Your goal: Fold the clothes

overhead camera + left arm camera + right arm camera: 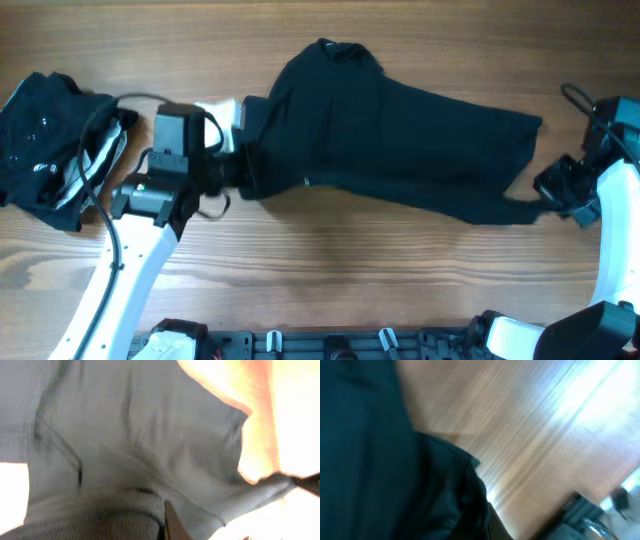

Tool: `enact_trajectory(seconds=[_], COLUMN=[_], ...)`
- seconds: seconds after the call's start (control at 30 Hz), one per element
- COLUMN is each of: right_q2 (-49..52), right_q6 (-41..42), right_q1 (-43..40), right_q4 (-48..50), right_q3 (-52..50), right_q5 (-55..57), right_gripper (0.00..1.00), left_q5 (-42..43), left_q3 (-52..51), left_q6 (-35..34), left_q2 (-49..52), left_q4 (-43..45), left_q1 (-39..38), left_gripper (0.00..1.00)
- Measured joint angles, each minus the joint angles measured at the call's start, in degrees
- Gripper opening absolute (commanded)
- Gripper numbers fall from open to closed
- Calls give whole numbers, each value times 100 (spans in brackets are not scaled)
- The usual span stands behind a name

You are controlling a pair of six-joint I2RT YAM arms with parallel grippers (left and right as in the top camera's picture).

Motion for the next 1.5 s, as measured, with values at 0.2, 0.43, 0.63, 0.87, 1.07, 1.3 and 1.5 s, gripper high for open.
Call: enact_trajectory(seconds=[0.2,0.43,0.63,0.87,1.07,1.3,1.5], right_q2=[-9,33,153,916,1058,1062,1064], right_q6=[-839,-352,-1174,-2142,-1335,-428,-756], right_q1=[48,407,446,448,387,-17,-31], right_q4=[3965,5619,3226,35,-444,-723,302], right_q3=[192,2155,2564,2085,667,341,310], right_q5=[-2564,-3300,-2787,-1215,317,1082,715], right_gripper=[4,4,4,4,4,4,5], left_q5=[-946,-1488,-1335,-1272,-1191,-1132,-1198], left_q3=[284,4802,6411,6124,4277,2459,2356], left_q6=[166,575,636,667,675,723,752], left_q2=[485,2868,2903,3766,3901,3893,3748], left_q4=[3801,3139,81,-4918,-5318,-5368,-3355], left_q1=[-17,557,684,450,-195,-1228,-1189], left_gripper=[4,4,4,4,4,4,4])
